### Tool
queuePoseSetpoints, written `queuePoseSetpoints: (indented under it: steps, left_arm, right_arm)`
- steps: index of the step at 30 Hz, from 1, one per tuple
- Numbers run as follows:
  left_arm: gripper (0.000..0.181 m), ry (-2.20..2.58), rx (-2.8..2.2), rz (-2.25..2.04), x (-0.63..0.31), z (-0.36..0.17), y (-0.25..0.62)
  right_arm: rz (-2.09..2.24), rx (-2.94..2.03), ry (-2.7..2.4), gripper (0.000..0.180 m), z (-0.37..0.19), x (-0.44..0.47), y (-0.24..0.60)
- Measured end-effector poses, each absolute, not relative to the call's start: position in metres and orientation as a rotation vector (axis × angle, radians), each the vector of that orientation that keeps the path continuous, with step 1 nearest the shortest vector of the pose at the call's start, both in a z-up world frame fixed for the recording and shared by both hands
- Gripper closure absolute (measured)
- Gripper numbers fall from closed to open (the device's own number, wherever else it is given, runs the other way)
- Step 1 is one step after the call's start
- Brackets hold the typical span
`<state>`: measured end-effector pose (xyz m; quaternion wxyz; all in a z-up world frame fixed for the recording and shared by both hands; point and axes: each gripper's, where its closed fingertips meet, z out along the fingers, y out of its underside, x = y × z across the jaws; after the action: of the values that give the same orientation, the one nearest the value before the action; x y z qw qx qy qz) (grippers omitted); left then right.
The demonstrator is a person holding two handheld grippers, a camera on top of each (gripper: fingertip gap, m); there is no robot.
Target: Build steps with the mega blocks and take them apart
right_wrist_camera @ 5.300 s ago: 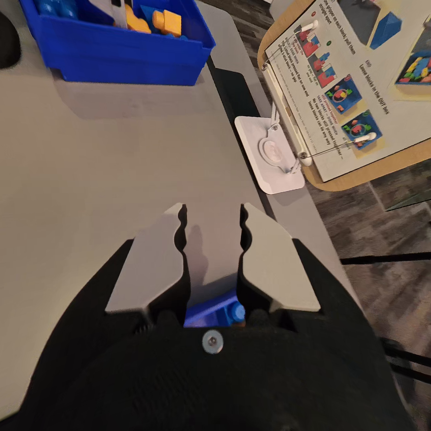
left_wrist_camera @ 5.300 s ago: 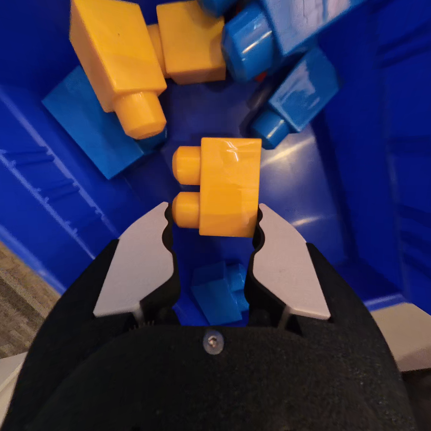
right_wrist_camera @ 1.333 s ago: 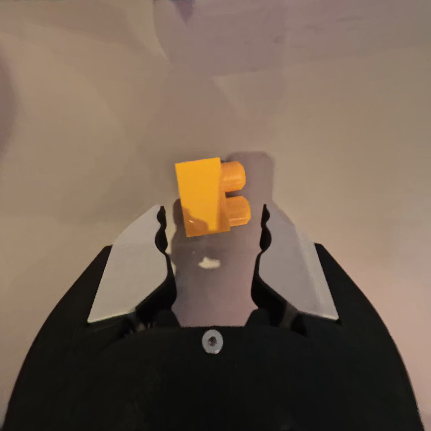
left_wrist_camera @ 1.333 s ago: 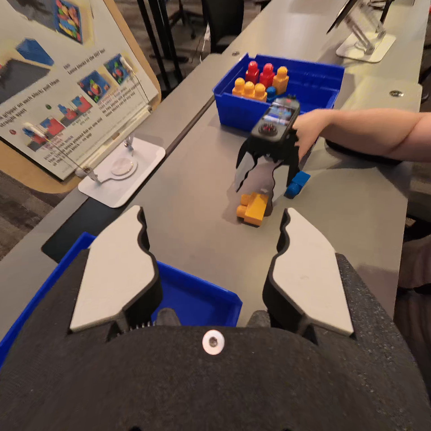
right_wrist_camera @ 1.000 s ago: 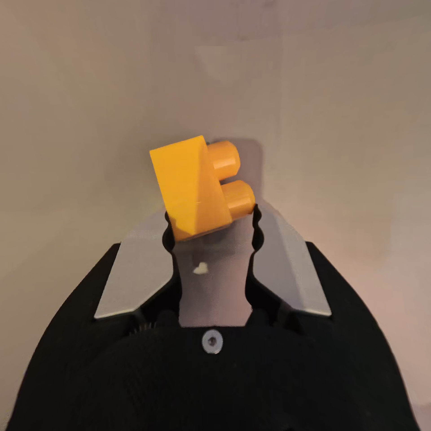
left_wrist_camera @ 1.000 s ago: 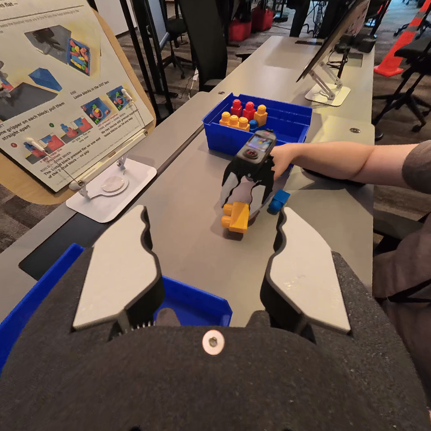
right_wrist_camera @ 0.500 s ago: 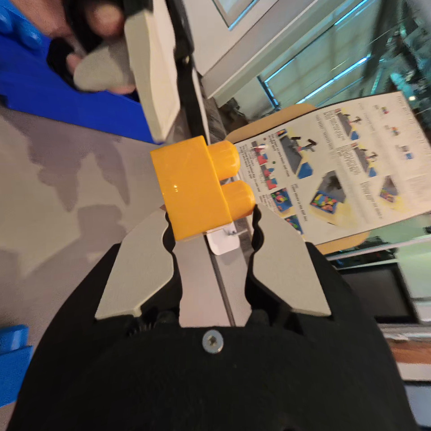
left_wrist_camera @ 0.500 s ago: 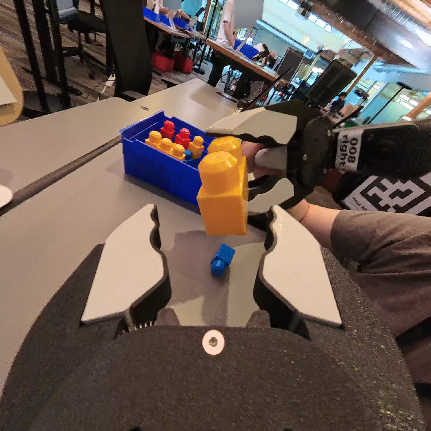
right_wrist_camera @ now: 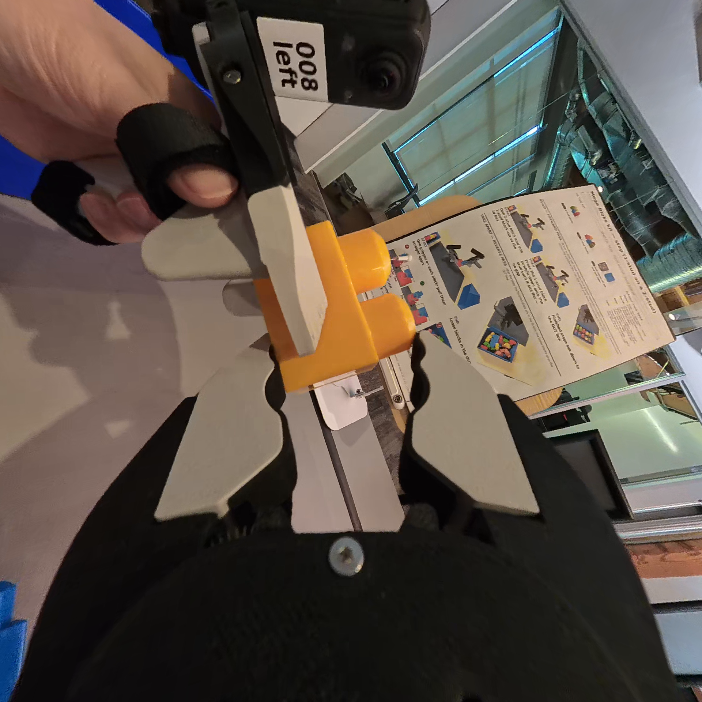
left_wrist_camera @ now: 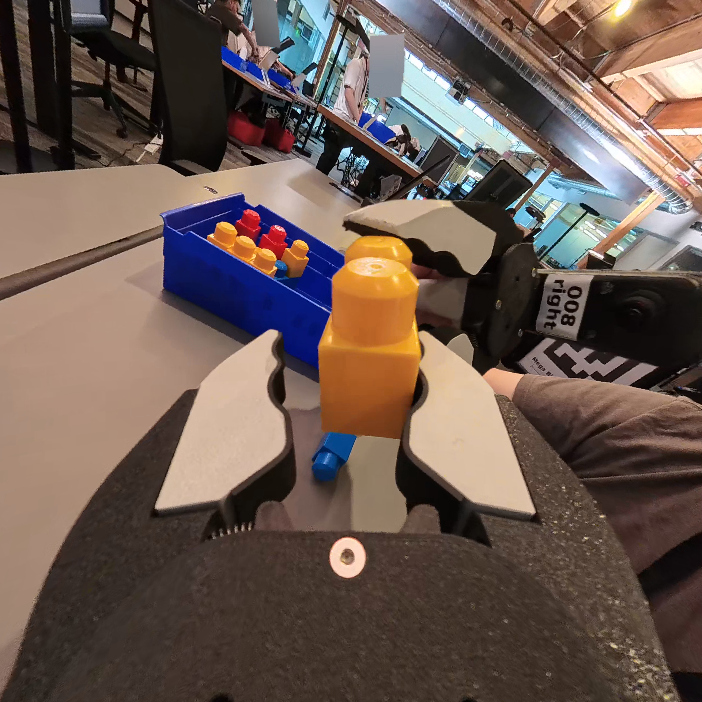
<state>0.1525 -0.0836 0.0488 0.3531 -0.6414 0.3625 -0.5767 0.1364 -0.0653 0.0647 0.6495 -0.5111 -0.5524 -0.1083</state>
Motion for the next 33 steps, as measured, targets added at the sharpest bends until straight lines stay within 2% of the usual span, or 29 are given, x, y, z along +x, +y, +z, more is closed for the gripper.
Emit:
queuePoseSetpoints:
  steps: [4,10,33]
  left_arm:
    - [0.12,0.947,-1.669,-1.485,0.154,0.045,-0.084]
    - [0.137,1.004,-1.663,-1.524,0.157,0.043,-0.092]
    - [0.14,0.969,-1.702,-1.589,0.158,0.035,-0.088]
  right_arm:
    - [-0.263,-1.163,-1.255,0.114,0.062,0.135,-0.064]
    - [-0.251,-1.181,-1.263,0.114,0.059,0.134,-0.063]
    - [-0.214,-1.24,-1.262,0.113,0.05,0.135,-0.057]
